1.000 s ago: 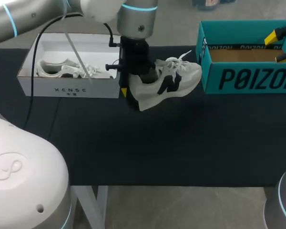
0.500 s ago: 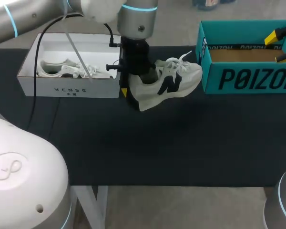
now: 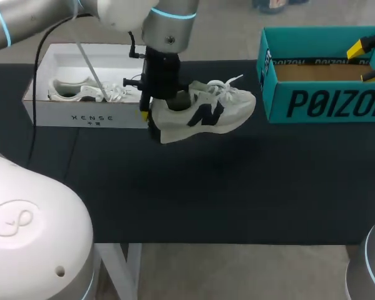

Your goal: Take the shoe out of the shoebox, open the shoe tongue, remove and reinsert the insole, then place the shoe into the shoebox

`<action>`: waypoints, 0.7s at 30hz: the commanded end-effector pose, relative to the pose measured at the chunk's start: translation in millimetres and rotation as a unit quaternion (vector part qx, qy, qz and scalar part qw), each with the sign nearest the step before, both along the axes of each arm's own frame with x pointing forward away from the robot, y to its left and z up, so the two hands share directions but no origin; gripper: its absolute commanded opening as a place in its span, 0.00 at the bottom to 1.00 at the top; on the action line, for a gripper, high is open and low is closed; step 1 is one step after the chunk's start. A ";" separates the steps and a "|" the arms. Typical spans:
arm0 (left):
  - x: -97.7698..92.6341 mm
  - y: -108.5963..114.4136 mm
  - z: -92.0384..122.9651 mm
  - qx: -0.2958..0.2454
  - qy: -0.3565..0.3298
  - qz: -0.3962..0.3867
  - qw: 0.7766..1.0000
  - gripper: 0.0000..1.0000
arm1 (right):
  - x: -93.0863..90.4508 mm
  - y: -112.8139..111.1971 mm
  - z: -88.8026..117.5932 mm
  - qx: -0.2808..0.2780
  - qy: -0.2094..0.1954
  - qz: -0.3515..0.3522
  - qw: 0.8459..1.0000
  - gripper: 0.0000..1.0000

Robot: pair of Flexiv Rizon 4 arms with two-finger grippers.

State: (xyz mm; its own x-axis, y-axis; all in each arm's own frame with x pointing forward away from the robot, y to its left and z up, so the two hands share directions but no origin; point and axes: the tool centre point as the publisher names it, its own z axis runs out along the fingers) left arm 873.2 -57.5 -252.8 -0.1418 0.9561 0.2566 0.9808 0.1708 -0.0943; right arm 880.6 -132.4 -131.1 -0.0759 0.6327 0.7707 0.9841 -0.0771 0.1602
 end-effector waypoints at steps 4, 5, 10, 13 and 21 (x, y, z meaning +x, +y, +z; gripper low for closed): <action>12.2 65.3 31.7 0.013 -0.048 -0.146 0.988 0.00 | 0.0 0.0 -0.1 -0.001 0.000 0.000 1.000 1.00; 19.5 72.9 36.3 0.020 -0.052 -0.132 0.990 0.00 | 0.0 0.0 -0.1 -0.001 0.000 0.000 1.000 1.00; 52.8 99.8 55.3 0.019 -0.054 -0.202 0.978 0.00 | 0.0 0.0 -0.1 -0.001 0.000 0.000 1.000 1.00; 74.4 112.5 59.7 0.009 -0.043 -0.221 0.974 0.00 | 0.0 0.0 -0.1 -0.001 0.000 0.000 1.000 1.00; 127.2 151.9 65.5 0.010 -0.033 -0.209 0.977 0.00 | 0.0 0.0 -0.1 -0.001 0.000 0.000 1.000 1.00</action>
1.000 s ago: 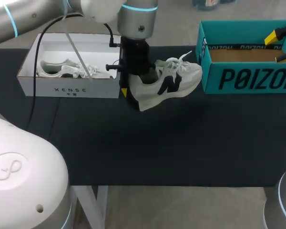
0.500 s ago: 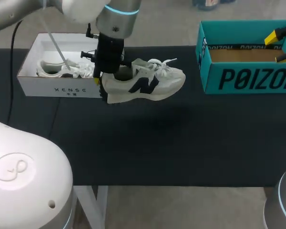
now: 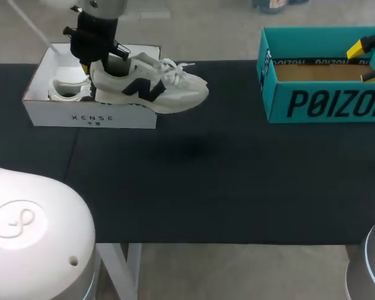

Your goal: Take the shoe out of the shoebox, open the shoe tongue, remove and reinsert the insole, then place the shoe into the shoebox

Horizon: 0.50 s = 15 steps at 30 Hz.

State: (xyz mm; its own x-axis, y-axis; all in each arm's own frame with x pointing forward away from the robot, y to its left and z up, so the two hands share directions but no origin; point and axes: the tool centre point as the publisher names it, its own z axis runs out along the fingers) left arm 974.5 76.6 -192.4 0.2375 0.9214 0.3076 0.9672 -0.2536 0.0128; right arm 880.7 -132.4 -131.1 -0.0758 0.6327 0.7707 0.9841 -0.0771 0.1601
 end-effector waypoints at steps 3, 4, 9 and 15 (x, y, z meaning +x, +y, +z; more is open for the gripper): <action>29.4 18.8 6.0 -0.011 0.034 0.005 0.999 0.00 | 0.0 0.0 -0.1 -0.001 0.000 0.000 1.000 1.00; 29.4 18.8 6.0 -0.011 0.034 0.005 0.999 0.00 | 0.0 0.0 -0.1 -0.001 0.000 0.000 1.000 1.00; 29.4 18.8 6.0 -0.011 0.034 0.005 0.999 0.00 | 0.0 0.0 -0.1 -0.001 0.000 0.000 1.000 1.00; 29.4 18.8 6.0 -0.011 0.034 0.005 0.999 0.00 | 0.0 0.0 -0.1 -0.001 0.000 0.000 1.000 1.00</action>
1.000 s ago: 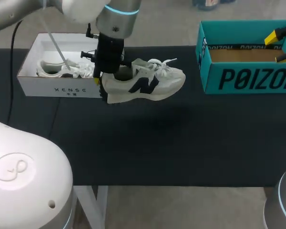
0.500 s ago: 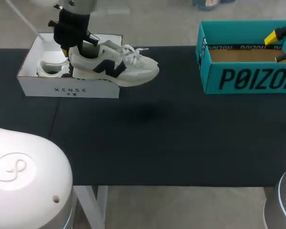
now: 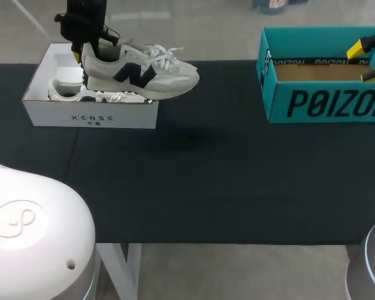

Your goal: Take the shoe out of the shoebox, open the shoe tongue, remove and reinsert the insole, then place the shoe into the shoebox

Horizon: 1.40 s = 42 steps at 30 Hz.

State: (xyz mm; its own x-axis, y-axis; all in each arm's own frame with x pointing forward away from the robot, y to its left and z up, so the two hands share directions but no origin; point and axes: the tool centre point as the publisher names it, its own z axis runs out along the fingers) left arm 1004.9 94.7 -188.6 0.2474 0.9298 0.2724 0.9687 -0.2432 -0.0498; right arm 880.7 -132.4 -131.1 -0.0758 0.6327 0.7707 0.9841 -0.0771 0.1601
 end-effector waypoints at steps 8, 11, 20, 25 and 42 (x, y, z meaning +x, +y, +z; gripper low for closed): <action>-1.0 0.7 2.2 -0.001 -0.001 -0.001 1.000 0.00 | 0.0 0.0 -0.1 -0.001 0.000 0.000 1.000 1.00; -0.6 5.1 2.8 0.000 -0.004 -0.001 1.000 0.00 | 0.0 0.0 -0.1 -0.001 0.000 0.000 1.000 1.00; 25.5 43.8 -6.0 -0.034 -0.022 -0.032 0.999 0.00 | 0.0 0.0 -0.1 -0.001 0.000 0.000 1.000 1.00; 53.5 61.5 -15.7 -0.030 -0.027 -0.052 0.998 0.00 | 0.0 0.0 -0.1 -0.001 0.000 0.000 1.000 1.00; 143.7 130.5 -27.2 -0.001 -0.084 -0.012 0.996 0.00 | 0.0 0.0 -0.1 -0.001 0.000 0.000 1.000 1.00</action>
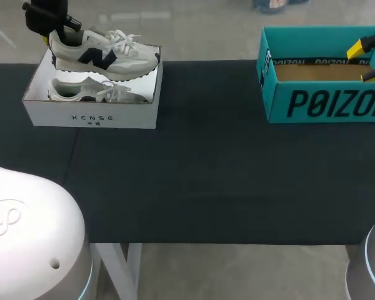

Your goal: Take the shoe out of the shoebox, open the shoe tongue, remove and reinsert the insole, then place the shoe into the shoebox

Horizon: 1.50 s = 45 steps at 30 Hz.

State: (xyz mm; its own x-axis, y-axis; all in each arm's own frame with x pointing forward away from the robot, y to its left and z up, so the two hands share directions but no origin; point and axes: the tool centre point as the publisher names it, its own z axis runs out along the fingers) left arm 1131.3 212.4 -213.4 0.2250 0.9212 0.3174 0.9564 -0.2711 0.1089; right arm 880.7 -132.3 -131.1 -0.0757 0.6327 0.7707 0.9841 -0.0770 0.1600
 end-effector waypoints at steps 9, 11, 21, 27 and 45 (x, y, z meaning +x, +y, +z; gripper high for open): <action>50.9 37.9 -24.2 0.015 -0.026 0.021 0.999 0.00 | 0.0 0.0 -0.1 -0.001 0.000 0.000 1.000 1.00; 60.9 43.2 -27.2 0.007 -0.034 0.025 0.999 0.00 | 0.0 0.0 -0.1 -0.001 0.000 0.000 1.000 1.00; 93.0 45.9 -52.5 0.022 -0.035 0.004 0.999 0.00 | 0.0 0.0 -0.1 -0.001 0.000 0.000 1.000 1.00; 108.9 37.6 -75.5 0.008 -0.029 -0.005 1.000 0.00 | 0.0 0.0 -0.1 -0.001 0.000 0.000 1.000 1.00; 117.8 30.7 -138.5 -0.010 0.013 0.003 1.000 0.00 | 0.0 0.0 -0.1 -0.001 0.000 0.000 1.000 1.00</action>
State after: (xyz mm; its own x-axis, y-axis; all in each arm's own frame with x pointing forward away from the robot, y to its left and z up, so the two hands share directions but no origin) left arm 1235.6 245.2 -341.3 0.2239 0.9288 0.2953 0.9582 -0.2652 0.1077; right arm 880.7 -132.3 -131.0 -0.0758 0.6328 0.7706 0.9841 -0.0771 0.1601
